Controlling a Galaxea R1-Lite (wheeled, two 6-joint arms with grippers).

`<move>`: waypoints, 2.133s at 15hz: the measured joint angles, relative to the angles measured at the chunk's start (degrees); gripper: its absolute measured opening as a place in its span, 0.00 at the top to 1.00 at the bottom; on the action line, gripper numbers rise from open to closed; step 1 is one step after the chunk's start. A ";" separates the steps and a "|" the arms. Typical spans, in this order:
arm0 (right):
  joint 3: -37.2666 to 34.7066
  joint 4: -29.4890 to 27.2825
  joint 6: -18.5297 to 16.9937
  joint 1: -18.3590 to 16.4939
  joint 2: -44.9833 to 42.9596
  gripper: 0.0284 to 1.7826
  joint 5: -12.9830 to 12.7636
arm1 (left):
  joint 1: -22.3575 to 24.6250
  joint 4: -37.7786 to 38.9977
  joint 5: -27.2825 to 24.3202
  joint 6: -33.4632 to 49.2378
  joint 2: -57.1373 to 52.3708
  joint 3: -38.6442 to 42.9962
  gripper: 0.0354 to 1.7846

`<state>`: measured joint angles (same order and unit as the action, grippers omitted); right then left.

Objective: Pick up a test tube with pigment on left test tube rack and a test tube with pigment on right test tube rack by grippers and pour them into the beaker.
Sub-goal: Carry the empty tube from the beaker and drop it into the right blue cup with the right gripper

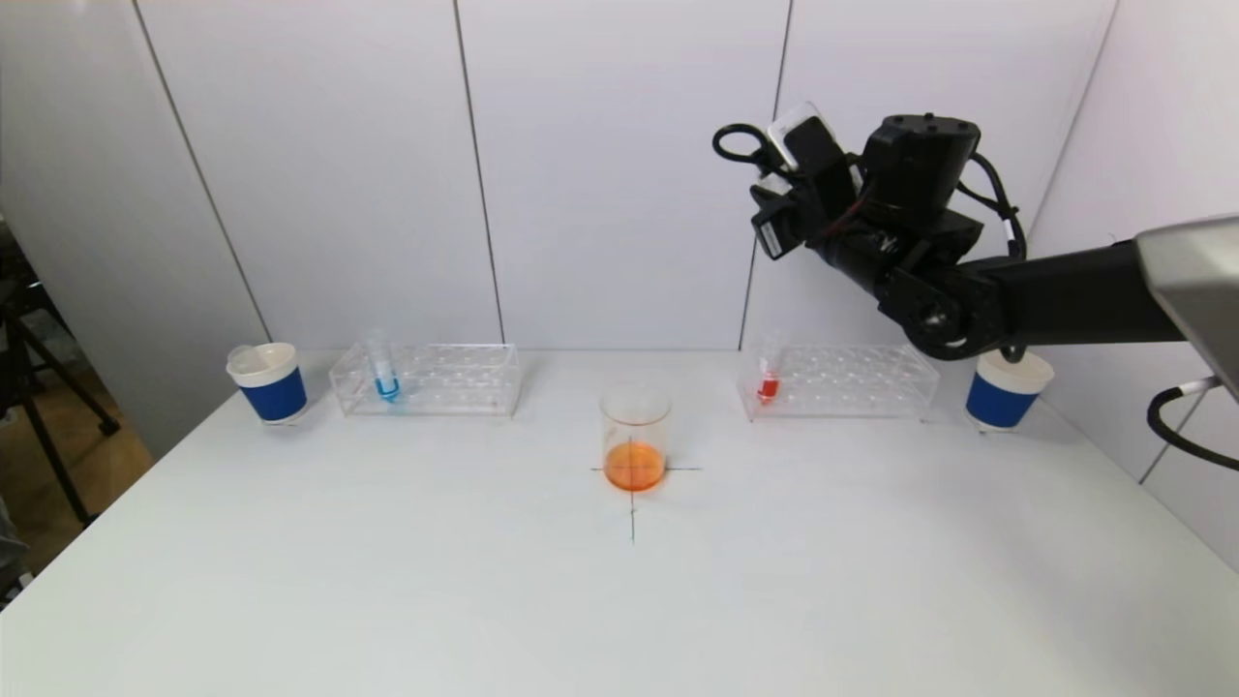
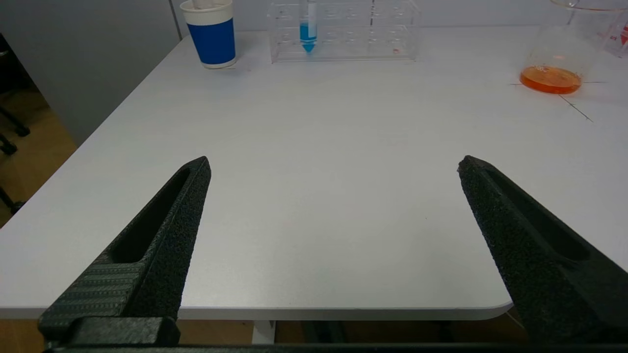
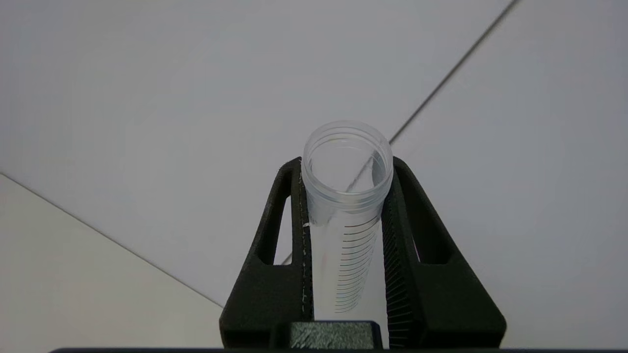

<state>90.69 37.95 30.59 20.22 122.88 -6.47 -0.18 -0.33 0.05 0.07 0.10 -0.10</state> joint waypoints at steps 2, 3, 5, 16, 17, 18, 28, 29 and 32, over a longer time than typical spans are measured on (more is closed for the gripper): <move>0.71 -3.97 -5.32 -1.34 -1.50 0.75 -1.60 | 0.00 0.00 0.02 -0.02 0.00 0.00 0.01; 1.01 -5.66 -7.57 -2.36 -2.12 0.75 -2.32 | 0.00 0.00 0.00 0.00 0.00 0.00 0.01; 1.40 -8.27 -11.35 -4.99 -3.04 0.75 -2.71 | 0.00 0.00 0.02 0.00 0.00 0.00 0.01; 0.46 -14.99 -24.64 -16.62 -2.23 0.75 -2.71 | 0.00 -0.02 0.02 0.00 0.00 0.00 0.01; 0.35 -15.99 -25.91 -16.98 -1.88 0.75 -2.69 | 0.00 -0.02 0.02 0.02 0.00 0.00 0.01; 0.33 -16.48 -27.15 -17.31 -1.46 0.75 -2.65 | 0.00 -0.02 0.02 0.02 0.00 0.00 0.01; -0.96 -16.18 -33.37 -18.47 3.15 0.75 -2.60 | 0.00 0.00 0.02 0.02 0.00 0.00 0.01; -1.61 -15.93 -33.48 -18.43 3.25 0.75 -2.54 | 0.00 0.00 0.02 0.04 0.00 0.00 0.01; -2.35 -15.82 -34.49 -18.43 3.36 0.75 -2.56 | 0.00 0.00 0.02 0.02 0.00 0.00 0.01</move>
<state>88.33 22.13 -3.90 1.79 126.25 -9.03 -0.18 -0.33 0.07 0.10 0.10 -0.10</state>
